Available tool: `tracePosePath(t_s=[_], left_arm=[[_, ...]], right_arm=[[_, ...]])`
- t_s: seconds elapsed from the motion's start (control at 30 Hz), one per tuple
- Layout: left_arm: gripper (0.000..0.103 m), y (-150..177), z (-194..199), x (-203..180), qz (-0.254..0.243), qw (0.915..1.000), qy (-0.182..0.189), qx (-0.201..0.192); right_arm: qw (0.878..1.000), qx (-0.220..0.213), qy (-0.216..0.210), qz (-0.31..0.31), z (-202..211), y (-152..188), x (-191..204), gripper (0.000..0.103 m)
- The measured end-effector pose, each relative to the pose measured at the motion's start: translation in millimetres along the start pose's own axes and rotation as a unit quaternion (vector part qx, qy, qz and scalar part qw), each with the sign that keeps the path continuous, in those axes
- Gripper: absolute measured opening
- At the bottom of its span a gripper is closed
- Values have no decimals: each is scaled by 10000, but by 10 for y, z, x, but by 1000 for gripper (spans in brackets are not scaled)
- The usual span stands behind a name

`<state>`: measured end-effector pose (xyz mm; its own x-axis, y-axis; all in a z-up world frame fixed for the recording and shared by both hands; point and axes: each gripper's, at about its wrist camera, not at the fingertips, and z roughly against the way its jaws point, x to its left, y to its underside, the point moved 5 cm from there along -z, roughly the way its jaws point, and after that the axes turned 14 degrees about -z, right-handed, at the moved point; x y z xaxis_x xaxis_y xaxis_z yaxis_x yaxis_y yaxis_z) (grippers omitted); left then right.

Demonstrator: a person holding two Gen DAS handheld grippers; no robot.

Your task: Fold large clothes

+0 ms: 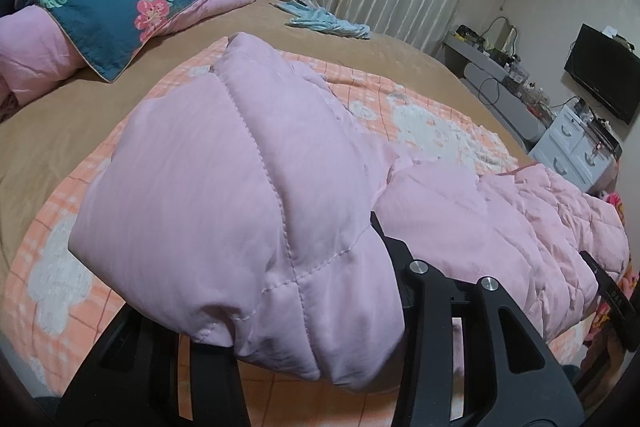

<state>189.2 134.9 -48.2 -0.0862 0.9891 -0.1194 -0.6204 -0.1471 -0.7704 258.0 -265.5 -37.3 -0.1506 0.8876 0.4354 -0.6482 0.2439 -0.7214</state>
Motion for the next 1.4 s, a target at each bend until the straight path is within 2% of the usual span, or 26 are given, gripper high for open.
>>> tracePosePath(t_s=[0.6,0.77,0.83,0.87,0.93,1.1,1.23,1.4], left_arm=[[41,328,-121,93,2,9997,-77,231],[47,384,-120,82,50,9996,-60,276],[53,415,-96,92,103,9995,-7,314],[57,433,-77,106,138,9993,13,342],[66,483,-15,104,188,9991,30,387],[86,577,201,40,16,9992,6,394],[90,661,395,-39,-121,9993,-30,359],[94,641,706,-212,-370,9993,22,93]], right_arm=[[9995,247,80,-164,-97,272,-234,38],[9967,519,63,-617,-197,320,-407,51],[9948,678,30,-766,-201,341,-457,61],[9939,736,29,-820,-189,351,-483,63],[9928,811,61,-874,-140,378,-518,75],[9929,877,315,-739,99,448,-542,90],[9943,752,500,-571,363,500,-479,97],[9979,145,619,-155,837,395,-336,99]])
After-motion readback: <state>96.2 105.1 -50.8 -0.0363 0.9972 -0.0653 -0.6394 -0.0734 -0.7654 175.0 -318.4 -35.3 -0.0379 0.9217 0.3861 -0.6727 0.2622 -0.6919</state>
